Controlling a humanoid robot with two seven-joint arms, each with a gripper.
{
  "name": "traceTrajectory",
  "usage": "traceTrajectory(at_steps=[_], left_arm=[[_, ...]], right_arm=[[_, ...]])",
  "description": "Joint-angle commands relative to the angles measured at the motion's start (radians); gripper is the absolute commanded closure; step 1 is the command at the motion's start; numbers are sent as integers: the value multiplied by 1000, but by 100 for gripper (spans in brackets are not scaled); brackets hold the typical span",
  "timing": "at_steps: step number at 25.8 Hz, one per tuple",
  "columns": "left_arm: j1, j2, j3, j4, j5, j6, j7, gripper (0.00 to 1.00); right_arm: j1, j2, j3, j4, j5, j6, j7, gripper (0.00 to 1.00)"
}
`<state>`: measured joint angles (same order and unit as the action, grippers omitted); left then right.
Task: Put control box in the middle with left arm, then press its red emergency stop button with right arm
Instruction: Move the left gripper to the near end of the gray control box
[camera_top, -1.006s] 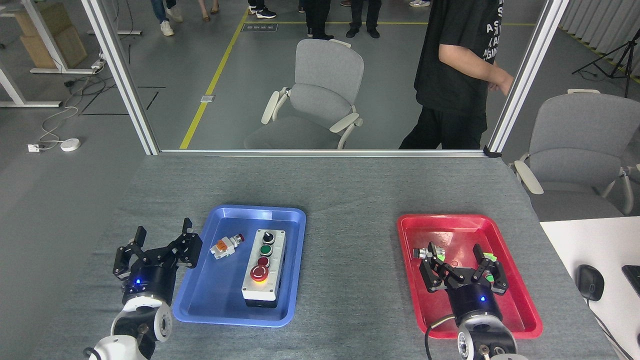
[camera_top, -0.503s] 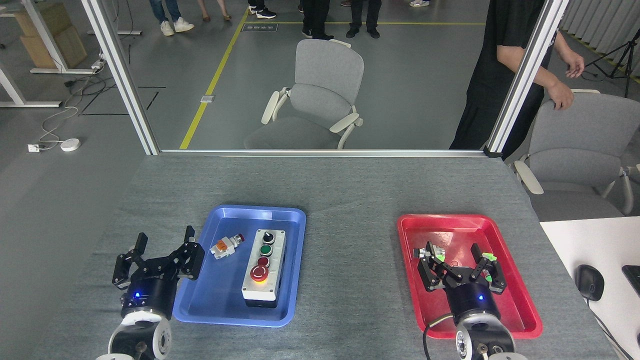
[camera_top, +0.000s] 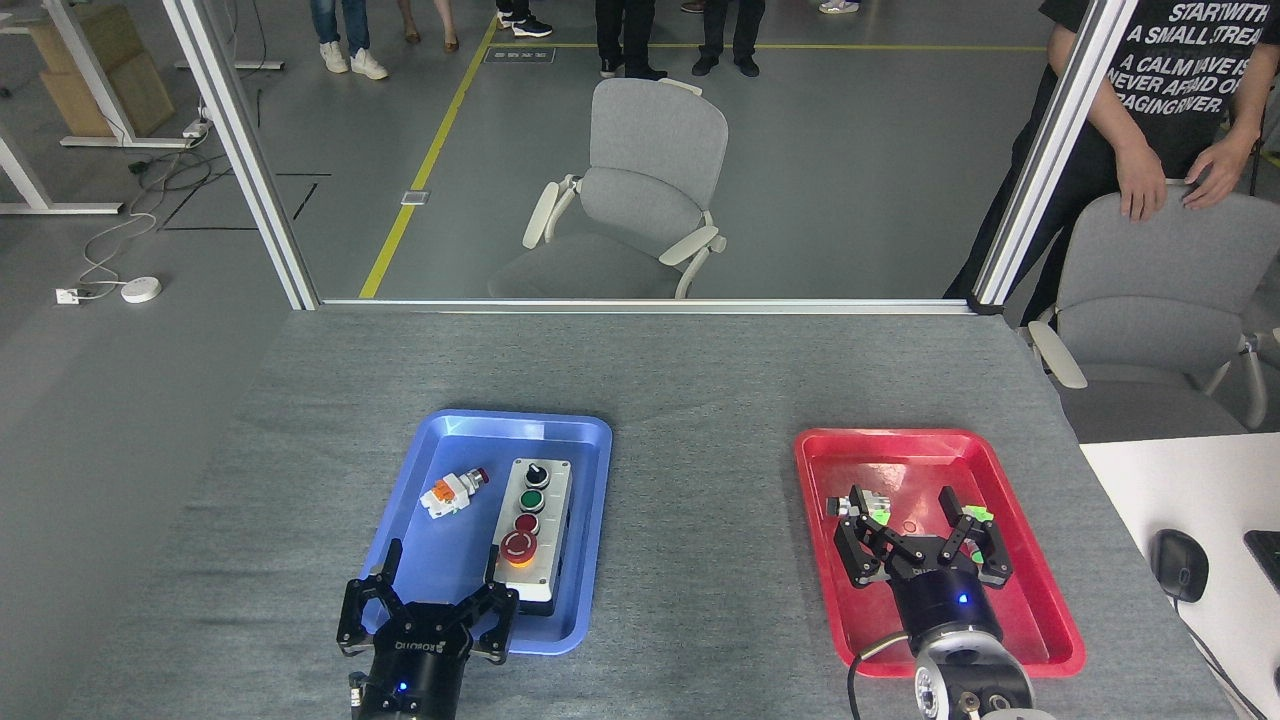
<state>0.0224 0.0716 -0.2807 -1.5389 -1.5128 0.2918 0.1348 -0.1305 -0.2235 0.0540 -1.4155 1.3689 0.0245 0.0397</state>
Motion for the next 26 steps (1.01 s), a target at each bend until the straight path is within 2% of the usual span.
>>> traceTrajectory(at_steps=[1,7,12,16,26], left_arm=[[16,-16,-77,22,-15,53,-3,1],[30,-29,-172,37,-15,125,-3,1],[1,-87,-172,152,-23,125,-7,1],[-44,-108,-170,214,-23,132,-11,1],[-117,-115,-160,318,-10,158,-20,1]], right_arm=[[2,-1,0,1,1,-2,-3,1],[2,-2,0,0,1,-2,-14,1],[5,-19,0,0,1,-2,-21,1],[6,-20,-2,0,1,-2,-23,1],[8,-17,-2,0,1,0,-55,1]])
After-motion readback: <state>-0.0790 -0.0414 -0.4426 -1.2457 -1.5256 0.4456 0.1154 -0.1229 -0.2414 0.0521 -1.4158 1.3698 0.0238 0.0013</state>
